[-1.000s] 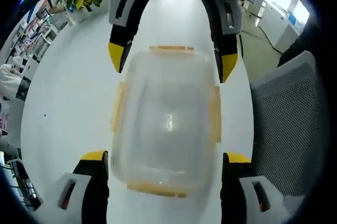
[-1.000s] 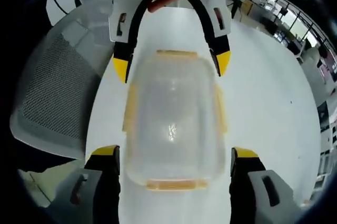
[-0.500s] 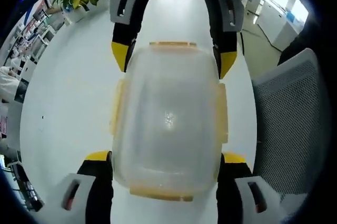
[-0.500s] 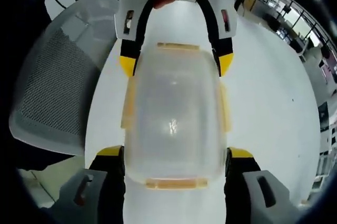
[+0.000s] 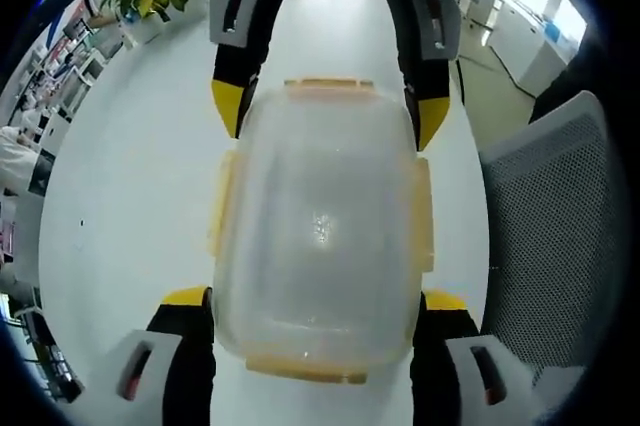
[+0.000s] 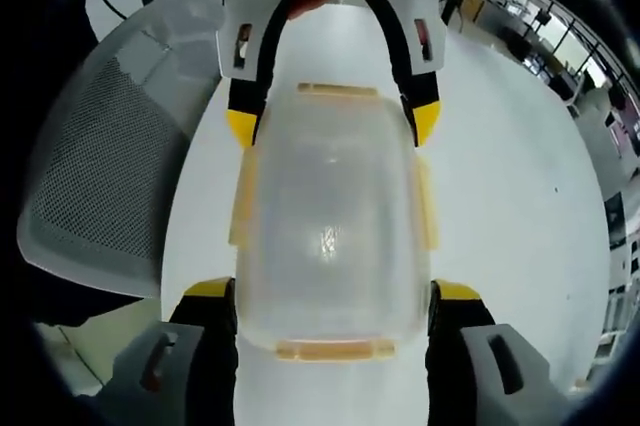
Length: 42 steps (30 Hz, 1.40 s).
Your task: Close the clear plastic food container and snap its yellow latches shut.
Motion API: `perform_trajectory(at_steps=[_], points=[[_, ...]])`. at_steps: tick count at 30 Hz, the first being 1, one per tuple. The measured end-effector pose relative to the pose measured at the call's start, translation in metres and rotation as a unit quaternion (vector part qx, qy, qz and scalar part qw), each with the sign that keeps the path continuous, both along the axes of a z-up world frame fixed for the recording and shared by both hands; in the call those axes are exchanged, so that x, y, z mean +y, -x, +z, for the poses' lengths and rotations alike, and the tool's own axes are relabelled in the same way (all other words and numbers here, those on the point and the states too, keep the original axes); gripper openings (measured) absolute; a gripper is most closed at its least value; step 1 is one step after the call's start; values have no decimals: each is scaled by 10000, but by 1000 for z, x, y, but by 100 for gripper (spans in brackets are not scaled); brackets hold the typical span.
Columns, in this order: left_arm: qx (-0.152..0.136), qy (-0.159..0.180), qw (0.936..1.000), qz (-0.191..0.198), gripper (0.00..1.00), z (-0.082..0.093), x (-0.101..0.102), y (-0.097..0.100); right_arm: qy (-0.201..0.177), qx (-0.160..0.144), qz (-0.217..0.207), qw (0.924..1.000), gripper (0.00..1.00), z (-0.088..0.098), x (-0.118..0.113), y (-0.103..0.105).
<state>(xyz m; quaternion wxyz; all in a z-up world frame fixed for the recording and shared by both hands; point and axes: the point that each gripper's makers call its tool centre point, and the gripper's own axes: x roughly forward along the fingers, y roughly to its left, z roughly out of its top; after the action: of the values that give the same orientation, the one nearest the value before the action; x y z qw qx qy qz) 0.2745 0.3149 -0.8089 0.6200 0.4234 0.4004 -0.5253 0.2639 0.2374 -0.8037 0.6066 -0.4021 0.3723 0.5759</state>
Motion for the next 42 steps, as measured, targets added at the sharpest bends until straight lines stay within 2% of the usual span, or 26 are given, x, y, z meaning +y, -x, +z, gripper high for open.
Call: perform_trajectory(at_steps=[14, 22, 31, 42], points=[[-8, 55, 10000, -53, 78, 0, 11, 0, -3, 2, -61, 10000, 75, -1, 12, 1], [-21, 109, 9999, -26, 78, 0, 24, -1, 13, -9, -53, 10000, 75, -1, 25, 1], [-30, 115, 9999, -73, 78, 0, 42, -7, 68, -23, -90, 9999, 75, -1, 43, -4], [-59, 153, 9998, -134, 79, 1, 53, -16, 180, -26, -208, 9996, 75, -2, 54, -12]])
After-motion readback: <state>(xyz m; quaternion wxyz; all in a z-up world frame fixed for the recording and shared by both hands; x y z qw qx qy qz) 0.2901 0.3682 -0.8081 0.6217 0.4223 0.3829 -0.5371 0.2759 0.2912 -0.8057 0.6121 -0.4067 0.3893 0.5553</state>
